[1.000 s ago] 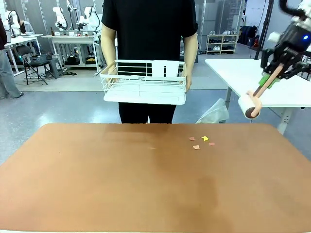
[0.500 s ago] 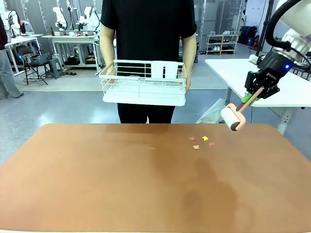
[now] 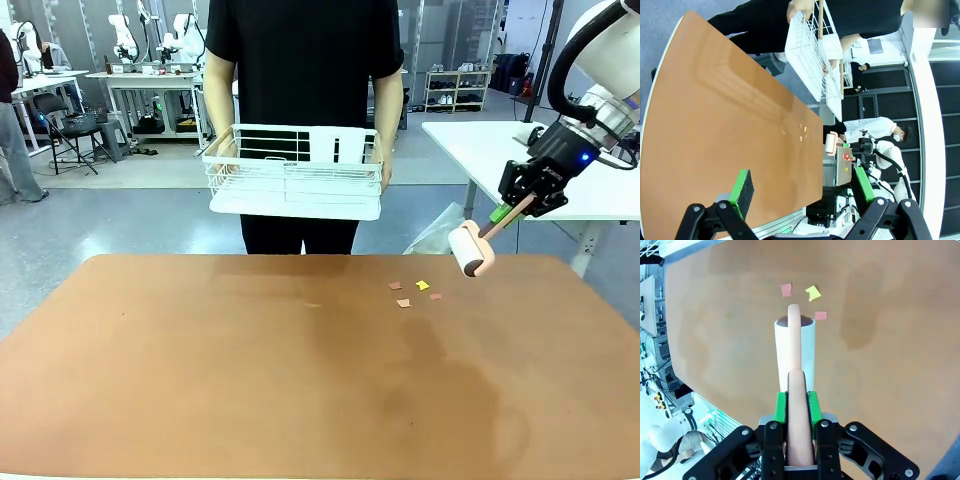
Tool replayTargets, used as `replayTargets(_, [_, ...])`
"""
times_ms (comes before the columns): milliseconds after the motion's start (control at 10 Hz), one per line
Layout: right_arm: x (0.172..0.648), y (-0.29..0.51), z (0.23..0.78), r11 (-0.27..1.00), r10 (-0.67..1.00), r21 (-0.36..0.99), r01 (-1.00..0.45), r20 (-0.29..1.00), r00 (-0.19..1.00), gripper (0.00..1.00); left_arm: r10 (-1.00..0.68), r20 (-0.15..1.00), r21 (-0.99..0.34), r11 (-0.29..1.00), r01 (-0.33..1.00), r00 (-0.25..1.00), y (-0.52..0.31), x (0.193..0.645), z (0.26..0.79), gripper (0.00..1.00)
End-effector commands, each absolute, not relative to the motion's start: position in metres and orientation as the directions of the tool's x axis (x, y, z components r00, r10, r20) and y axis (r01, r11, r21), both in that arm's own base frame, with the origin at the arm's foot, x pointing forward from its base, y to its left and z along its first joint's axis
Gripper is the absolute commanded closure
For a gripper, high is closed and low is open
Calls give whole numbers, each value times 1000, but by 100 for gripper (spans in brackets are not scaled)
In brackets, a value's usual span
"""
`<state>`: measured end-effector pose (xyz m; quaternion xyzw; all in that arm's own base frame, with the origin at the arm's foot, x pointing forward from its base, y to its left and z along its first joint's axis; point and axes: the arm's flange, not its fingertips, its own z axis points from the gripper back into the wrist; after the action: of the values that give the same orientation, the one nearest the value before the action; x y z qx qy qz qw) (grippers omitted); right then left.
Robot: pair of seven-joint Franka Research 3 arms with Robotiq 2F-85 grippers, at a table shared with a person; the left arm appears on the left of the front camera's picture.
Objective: Clean the table.
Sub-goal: Clean the table with the Lint Roller when the human lifts the Dish drying rack.
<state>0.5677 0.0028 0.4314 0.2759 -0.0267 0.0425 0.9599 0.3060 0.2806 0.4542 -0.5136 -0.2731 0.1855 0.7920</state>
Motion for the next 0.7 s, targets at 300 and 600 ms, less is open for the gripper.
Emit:
replayTargets(300, [615,-21,392,774,108,624,-103,30,994,79,574,264,-919,394,20,775,281,303,454,0])
replayTargets(600, [634,-33,355,744,97,666,-64,-12,995,79,574,264,-919,394,20,775,281,303,454,0])
